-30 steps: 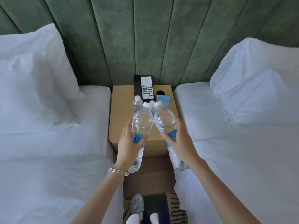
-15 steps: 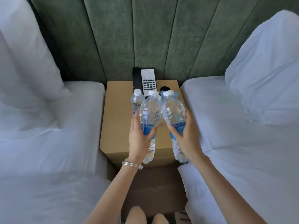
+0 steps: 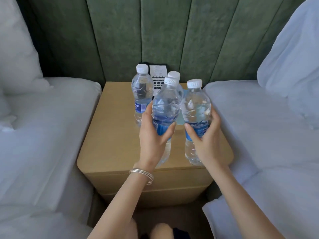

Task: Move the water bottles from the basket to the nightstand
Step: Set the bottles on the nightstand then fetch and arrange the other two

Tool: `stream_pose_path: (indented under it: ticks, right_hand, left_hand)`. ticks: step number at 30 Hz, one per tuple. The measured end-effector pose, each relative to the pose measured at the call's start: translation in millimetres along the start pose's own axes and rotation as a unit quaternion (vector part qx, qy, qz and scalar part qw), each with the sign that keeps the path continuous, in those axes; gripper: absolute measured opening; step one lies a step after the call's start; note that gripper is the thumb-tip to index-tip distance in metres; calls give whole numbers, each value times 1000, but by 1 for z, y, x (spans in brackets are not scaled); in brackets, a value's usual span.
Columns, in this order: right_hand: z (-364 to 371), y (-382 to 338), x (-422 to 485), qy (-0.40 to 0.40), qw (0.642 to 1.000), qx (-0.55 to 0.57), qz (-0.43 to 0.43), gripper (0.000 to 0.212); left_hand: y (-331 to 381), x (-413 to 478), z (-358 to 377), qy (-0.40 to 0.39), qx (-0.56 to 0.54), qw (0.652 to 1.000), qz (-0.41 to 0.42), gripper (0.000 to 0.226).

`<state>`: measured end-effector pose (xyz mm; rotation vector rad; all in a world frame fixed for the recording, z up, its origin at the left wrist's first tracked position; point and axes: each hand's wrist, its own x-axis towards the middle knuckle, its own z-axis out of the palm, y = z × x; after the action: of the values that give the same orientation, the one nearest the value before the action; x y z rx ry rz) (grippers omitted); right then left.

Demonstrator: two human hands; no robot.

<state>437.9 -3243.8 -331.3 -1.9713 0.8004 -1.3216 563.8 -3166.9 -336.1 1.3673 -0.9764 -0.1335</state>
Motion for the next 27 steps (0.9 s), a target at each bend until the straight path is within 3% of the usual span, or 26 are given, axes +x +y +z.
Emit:
stream_pose_path:
  ticks: [5,9,12,17,21,24,27]
  right_hand:
    - [15,32,-1,56,995,2,-81,73]
    - [28,52,6,97,989,6,-114,77]
    - [37,56,12,114,986,26,-121,72]
    - [34,66,10,58,995,16,-76,76]
    - [24,75,-10,-11,997,-70,-34,85]
    - [20,75,-24,-15,990,-134,-50,88]
    - [15,79,-46,-27,976,-209,-62,88]
  left_hand:
    - [-29,-4,11,24,-23,999,40,74]
    - [-45,-4,22,43,-45,994,91,68]
    - [-46,-4,33,49,-59,994,82,65]
    - [-52,-2,43,40,-2,997,67,67]
    - [-60,-8,38,12,35,996,85,70]
    - [-64,-18,28,-25,114,988,103,77]
    - [-65,-32,13,-71,232,968,62,77]
